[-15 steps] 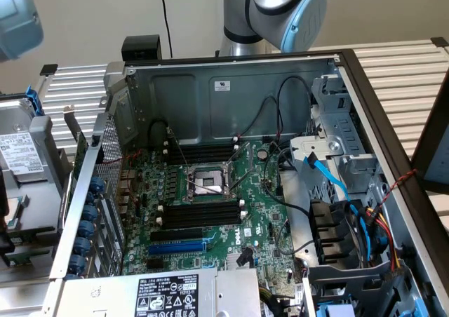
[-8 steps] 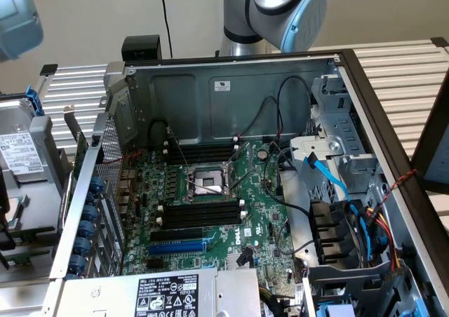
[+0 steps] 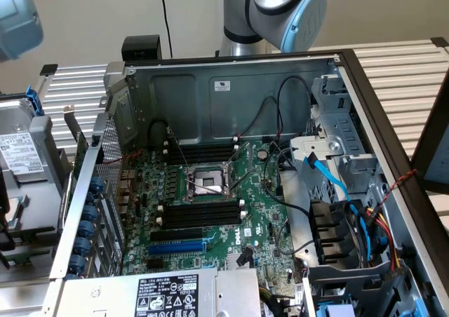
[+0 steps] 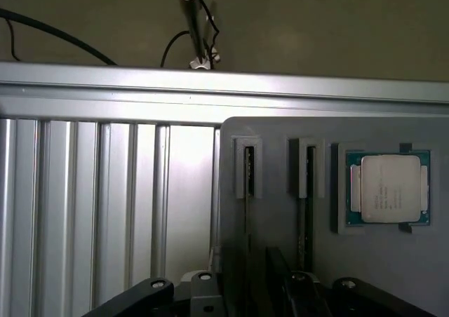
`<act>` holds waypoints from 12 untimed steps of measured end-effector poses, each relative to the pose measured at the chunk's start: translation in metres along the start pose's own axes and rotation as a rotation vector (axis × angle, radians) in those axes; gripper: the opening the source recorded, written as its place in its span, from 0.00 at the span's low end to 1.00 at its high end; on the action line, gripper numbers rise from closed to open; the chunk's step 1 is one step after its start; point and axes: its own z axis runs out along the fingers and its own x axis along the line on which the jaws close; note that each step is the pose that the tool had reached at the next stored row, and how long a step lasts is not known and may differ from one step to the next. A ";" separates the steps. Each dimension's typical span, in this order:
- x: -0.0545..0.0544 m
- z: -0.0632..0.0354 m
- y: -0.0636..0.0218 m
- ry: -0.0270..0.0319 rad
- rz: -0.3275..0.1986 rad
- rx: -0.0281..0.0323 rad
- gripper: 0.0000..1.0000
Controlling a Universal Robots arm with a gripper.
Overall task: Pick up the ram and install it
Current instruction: 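Pick up the ram and move it above insertion slot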
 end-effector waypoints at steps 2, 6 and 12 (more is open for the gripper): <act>0.000 0.0000 0.0000 0.0000 0.000 0.0000 0.36; 0.000 0.0000 0.0000 0.0000 0.000 0.0000 0.29; 0.000 0.0000 0.0000 0.0000 0.000 0.0001 0.19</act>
